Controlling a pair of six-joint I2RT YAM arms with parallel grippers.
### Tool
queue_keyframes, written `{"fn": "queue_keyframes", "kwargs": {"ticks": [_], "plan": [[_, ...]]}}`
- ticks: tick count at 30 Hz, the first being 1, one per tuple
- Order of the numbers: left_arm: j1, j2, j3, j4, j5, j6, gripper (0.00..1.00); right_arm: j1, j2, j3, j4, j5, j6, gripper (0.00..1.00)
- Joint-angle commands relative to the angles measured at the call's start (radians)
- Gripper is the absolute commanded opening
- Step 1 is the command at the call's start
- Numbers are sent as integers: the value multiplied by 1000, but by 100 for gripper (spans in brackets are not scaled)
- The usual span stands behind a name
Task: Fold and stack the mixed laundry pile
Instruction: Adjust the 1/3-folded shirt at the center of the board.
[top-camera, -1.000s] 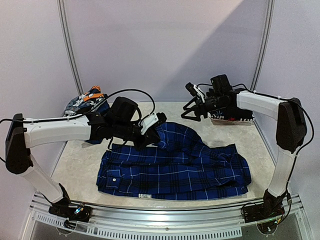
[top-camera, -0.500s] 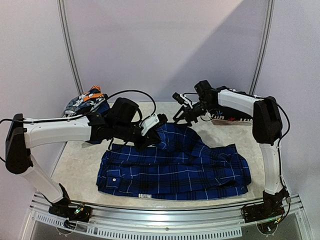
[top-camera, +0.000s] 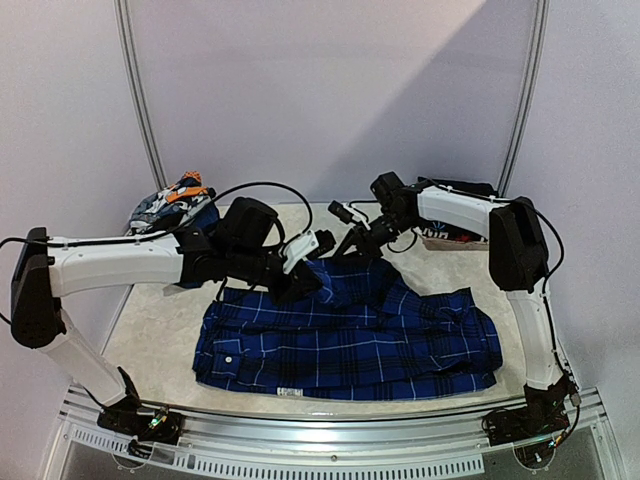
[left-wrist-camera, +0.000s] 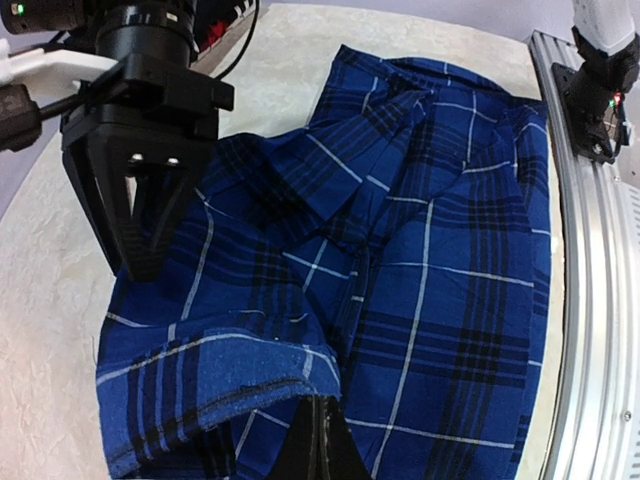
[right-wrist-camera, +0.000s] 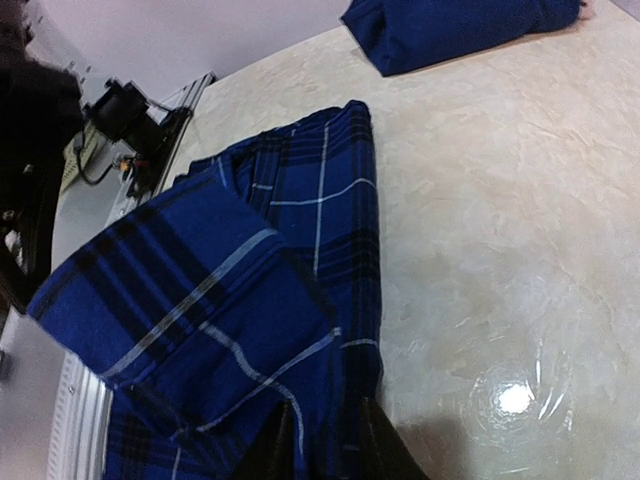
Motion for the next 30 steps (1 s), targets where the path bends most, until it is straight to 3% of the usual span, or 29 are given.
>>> {"fn": "queue_keyframes", "kwargs": {"ticks": [1, 4, 6, 10, 17, 21, 25, 30], "plan": [[-17, -22, -37, 29, 0, 10, 0, -1, -12, 12, -42, -11, -9, 10], [-17, -39, -58, 41, -57, -11, 1, 1, -58, -29, -37, -12, 6, 1], [-17, -59, -74, 53, -102, -41, 13, 10, -103, -97, 17, 10, 39, 0], [-17, -135, -130, 70, -150, -112, 35, 60, -256, -299, 287, 185, 193, 0], [-14, -288, -269, 113, -217, -233, 60, 129, -466, -545, 632, 409, 551, 0], [-8, -362, -331, 136, -262, -284, 71, 168, -522, -555, 636, 326, 598, 0], [18, -416, -406, 193, -308, -326, 89, 170, -539, -520, 573, 226, 617, 0], [107, -447, -496, 362, -81, -395, 99, 170, -575, -559, 545, 102, 581, 0]]}}
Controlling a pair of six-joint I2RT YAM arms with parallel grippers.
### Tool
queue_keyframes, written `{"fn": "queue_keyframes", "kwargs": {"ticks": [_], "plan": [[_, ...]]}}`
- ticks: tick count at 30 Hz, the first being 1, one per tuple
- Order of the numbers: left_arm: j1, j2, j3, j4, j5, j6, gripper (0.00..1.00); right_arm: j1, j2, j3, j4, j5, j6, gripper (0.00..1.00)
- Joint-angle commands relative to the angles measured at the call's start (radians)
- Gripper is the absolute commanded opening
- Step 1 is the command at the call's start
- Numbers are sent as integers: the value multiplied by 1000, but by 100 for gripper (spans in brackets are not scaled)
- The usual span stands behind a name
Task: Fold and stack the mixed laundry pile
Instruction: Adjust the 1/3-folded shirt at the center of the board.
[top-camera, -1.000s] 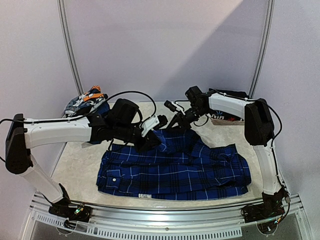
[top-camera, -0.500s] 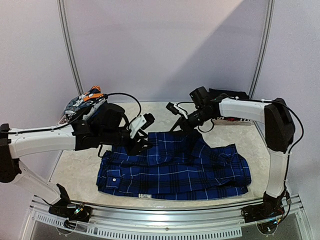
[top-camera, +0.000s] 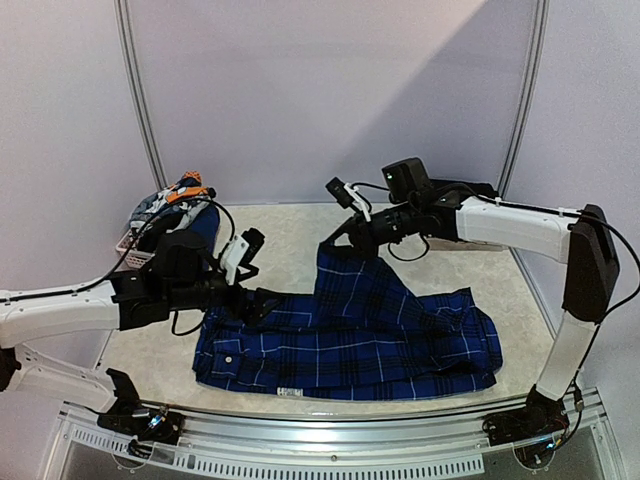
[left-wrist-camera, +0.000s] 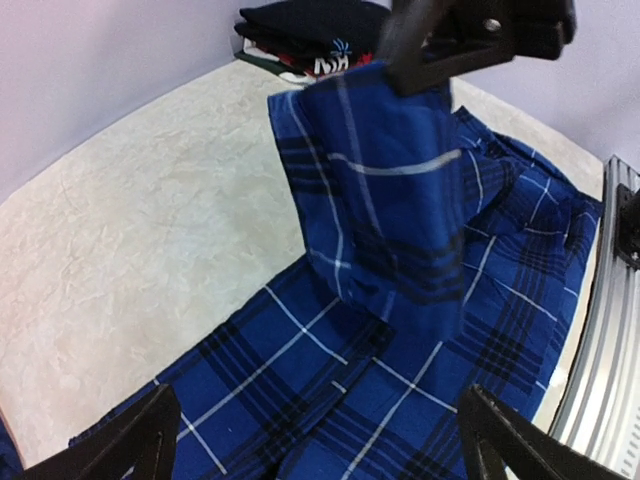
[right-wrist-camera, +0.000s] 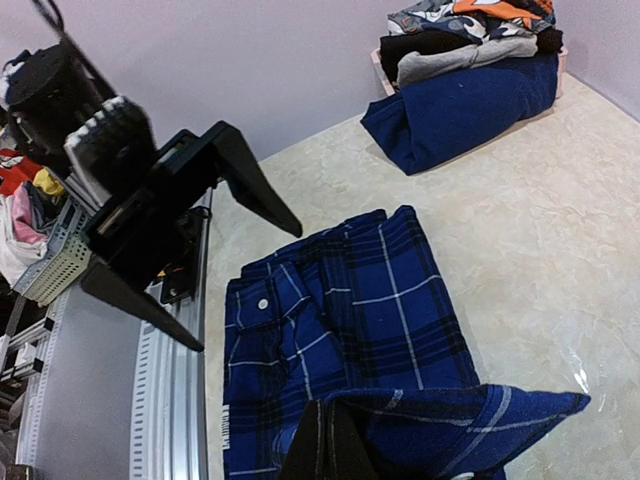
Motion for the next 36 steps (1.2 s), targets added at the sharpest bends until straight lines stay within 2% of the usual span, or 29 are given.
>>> {"fn": "queue_keyframes", "kwargs": {"ticks": [1, 4, 6, 11, 14, 21, 28, 31, 36], "plan": [[87, -7, -79, 211, 221, -82, 100, -2, -58, -26, -56, -168, -59, 0], [155, 70, -97, 340, 422, -128, 99, -2, -63, -19, -169, -269, -178, 0], [168, 151, -84, 409, 515, -144, 100, -2, -62, -7, -246, -281, -280, 0], [179, 351, -16, 568, 667, -216, 100, -1, -63, 7, -332, -310, -394, 0], [192, 453, -10, 796, 763, -329, 99, -2, -71, 9, -352, -318, -426, 0], [210, 680, 67, 1124, 905, -517, 100, -2, -89, 20, -395, -339, -479, 0], [217, 827, 151, 1331, 985, -663, 98, -2, -101, 34, -408, -337, -501, 0], [217, 868, 159, 1464, 1023, -760, 87, -1, -100, 40, -402, -320, -496, 0], [214, 876, 161, 1482, 1052, -774, 58, -1, -87, 43, -375, -287, -462, 0]]}}
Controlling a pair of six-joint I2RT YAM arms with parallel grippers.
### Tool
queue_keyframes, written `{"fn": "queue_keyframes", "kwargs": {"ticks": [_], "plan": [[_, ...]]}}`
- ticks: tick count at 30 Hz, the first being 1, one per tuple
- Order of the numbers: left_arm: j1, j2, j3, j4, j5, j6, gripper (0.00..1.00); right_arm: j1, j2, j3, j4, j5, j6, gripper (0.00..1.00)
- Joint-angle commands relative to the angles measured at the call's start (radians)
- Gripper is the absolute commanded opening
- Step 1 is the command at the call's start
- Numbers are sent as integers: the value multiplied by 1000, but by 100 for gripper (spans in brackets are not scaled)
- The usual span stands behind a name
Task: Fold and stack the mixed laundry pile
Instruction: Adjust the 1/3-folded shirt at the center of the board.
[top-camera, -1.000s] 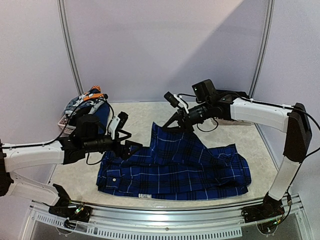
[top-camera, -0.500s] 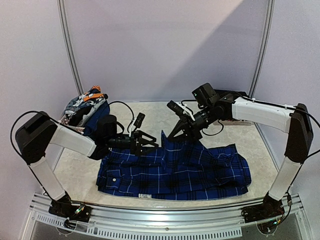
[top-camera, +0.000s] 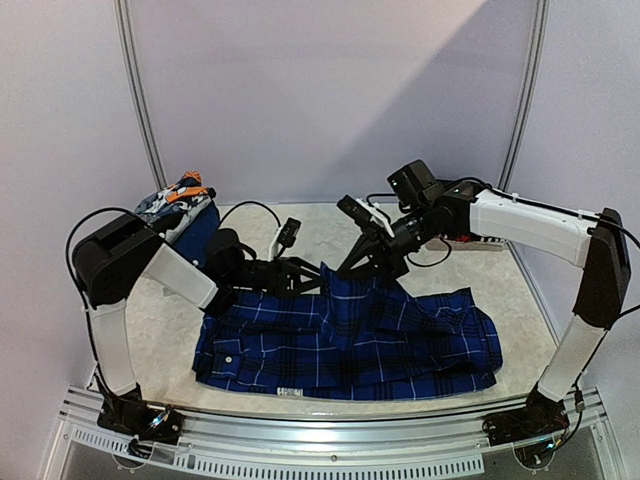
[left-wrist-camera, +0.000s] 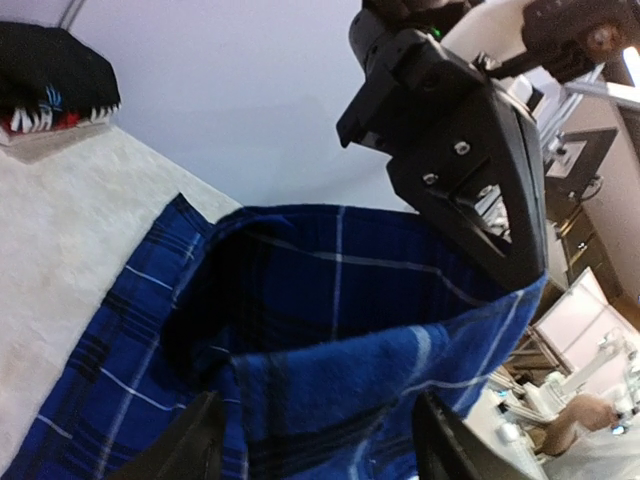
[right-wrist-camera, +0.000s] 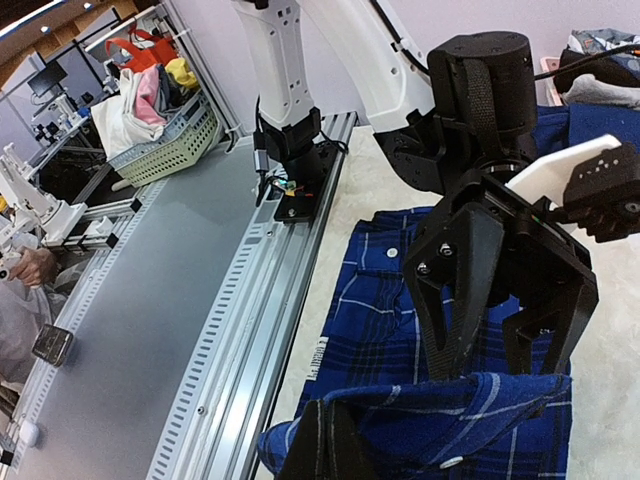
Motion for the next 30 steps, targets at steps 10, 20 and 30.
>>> {"fn": "queue_keyframes", "kwargs": {"ticks": [10, 20, 30], "plan": [[14, -79, -66, 167, 52, -36, 9, -4, 26, 51, 21, 98, 51, 0], [24, -240, -180, 164, -50, -113, 0, -18, -27, -60, 157, 360, 211, 23], [7, -527, -233, -389, -217, 37, 0, -22, -210, -249, 371, 633, 505, 56]]}}
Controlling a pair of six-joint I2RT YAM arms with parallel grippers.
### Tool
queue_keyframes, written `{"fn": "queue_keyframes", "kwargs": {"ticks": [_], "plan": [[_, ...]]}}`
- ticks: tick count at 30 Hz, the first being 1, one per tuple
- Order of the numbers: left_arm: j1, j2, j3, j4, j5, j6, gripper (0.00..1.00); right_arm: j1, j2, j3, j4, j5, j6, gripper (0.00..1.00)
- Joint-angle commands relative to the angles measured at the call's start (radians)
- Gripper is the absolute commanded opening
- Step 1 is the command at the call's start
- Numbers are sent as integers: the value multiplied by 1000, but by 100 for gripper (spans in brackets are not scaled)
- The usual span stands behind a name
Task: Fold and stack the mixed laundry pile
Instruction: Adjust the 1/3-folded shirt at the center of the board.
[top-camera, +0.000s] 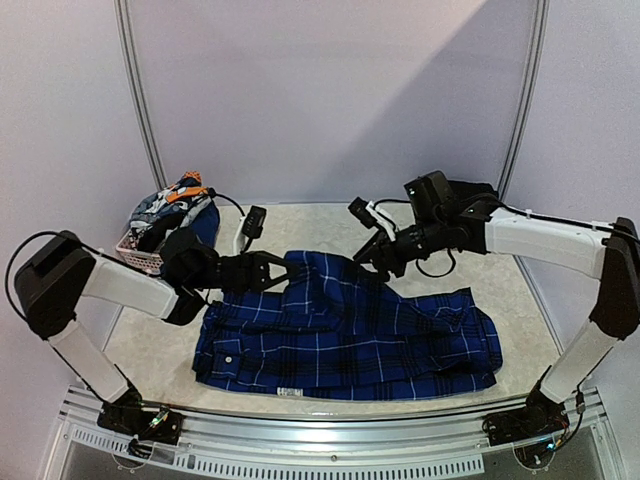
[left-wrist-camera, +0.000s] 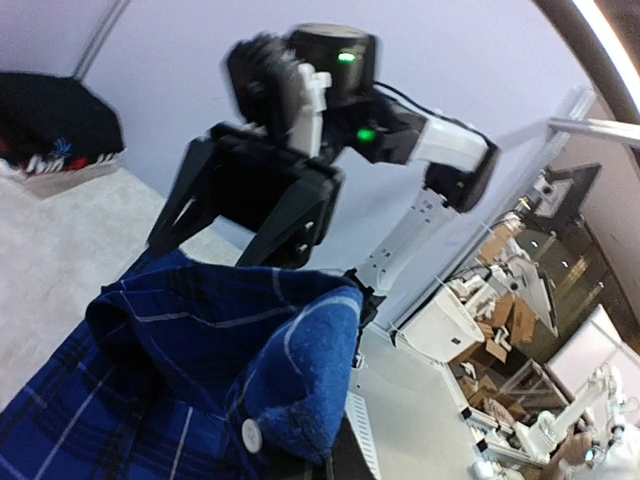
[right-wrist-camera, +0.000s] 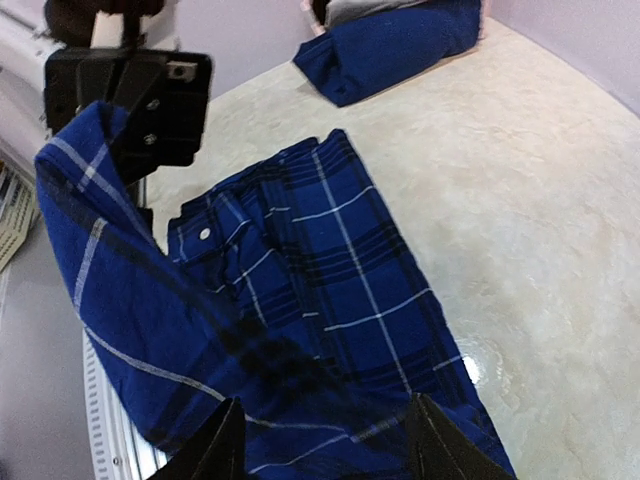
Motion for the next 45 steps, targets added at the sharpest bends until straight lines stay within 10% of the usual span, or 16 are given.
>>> {"fn": "queue_keyframes", "kwargs": {"ticks": [1, 5, 11, 45], "plan": [[-11, -195, 18, -501, -171, 168, 0, -2, -103, -47, 115, 197, 166, 56], [-79, -344, 136, -1062, -410, 300, 0, -6, -159, -92, 136, 509, 253, 57], [-117, -440, 211, -1407, -603, 265, 0, -13, -166, -140, 73, 764, 352, 52], [-160, -508, 352, -1824, -780, 290, 0, -12, -210, -654, 144, 663, 649, 36]]}}
